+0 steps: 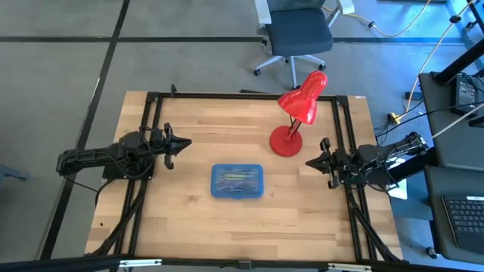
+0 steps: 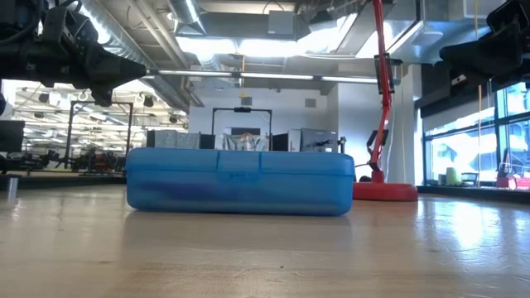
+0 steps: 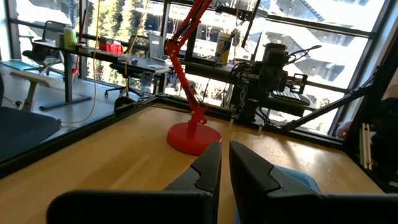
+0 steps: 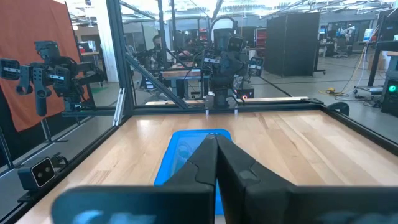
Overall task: Pick & place school supplies into a supply box
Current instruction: Return to Home Position
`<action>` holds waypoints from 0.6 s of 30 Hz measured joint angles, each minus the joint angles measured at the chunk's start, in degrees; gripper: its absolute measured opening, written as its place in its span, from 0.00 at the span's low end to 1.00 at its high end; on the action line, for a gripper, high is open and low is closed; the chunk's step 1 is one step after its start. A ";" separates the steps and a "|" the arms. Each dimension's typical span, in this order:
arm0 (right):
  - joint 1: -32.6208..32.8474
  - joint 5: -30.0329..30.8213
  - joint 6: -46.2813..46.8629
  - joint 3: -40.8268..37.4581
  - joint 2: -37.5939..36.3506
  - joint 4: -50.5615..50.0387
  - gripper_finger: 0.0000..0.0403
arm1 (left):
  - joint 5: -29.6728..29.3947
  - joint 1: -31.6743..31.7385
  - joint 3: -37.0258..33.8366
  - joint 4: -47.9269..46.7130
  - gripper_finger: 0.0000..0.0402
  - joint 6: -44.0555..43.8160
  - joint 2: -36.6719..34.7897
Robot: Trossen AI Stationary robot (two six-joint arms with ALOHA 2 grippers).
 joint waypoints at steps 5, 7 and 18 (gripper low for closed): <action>-0.02 0.00 0.02 0.00 0.00 -0.02 0.02 | -0.01 0.00 0.00 0.02 0.07 0.00 0.00; -0.01 0.00 0.02 0.00 0.00 -0.02 0.02 | 0.00 -0.01 0.00 0.00 0.06 0.00 0.00; 0.00 0.00 0.00 0.00 0.00 0.00 0.02 | 0.00 -0.02 0.00 0.00 0.07 0.00 0.00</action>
